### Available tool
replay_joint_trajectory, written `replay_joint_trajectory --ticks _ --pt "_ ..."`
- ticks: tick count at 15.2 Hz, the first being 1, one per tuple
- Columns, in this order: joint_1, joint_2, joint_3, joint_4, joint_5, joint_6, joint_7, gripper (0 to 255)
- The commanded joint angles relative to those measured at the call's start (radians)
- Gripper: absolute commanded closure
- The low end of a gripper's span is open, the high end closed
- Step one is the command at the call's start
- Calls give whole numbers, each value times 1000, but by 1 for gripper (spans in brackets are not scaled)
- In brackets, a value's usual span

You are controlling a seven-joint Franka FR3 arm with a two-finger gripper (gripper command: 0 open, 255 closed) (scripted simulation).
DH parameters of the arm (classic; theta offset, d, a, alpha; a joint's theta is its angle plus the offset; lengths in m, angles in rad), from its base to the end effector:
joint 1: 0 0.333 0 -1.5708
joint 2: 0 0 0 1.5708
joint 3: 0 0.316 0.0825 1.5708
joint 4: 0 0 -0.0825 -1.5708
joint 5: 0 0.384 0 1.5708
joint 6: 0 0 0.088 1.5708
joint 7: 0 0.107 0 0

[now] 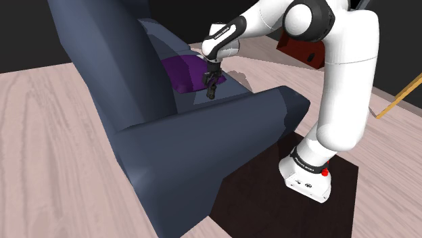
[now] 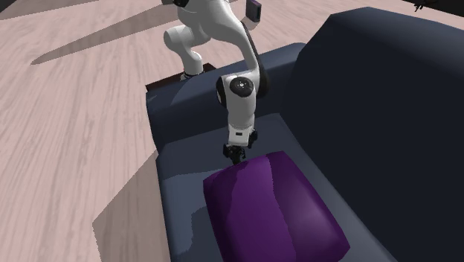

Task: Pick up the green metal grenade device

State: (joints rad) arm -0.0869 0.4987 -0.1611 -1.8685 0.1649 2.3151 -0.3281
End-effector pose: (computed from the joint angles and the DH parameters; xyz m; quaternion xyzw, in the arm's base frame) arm 0.6168 -0.1471 0.2465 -0.9995 0.0084 0.0145 0.0259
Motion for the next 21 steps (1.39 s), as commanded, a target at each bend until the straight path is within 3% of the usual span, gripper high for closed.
replay_joint_trajectory --ticks 1,10,21 --pt "0 3 1 0 1 4 0 255" --pt "0 4 1 1 1 4 0 255" --pt "9 -87 -13 24 -24 -109 19 255"
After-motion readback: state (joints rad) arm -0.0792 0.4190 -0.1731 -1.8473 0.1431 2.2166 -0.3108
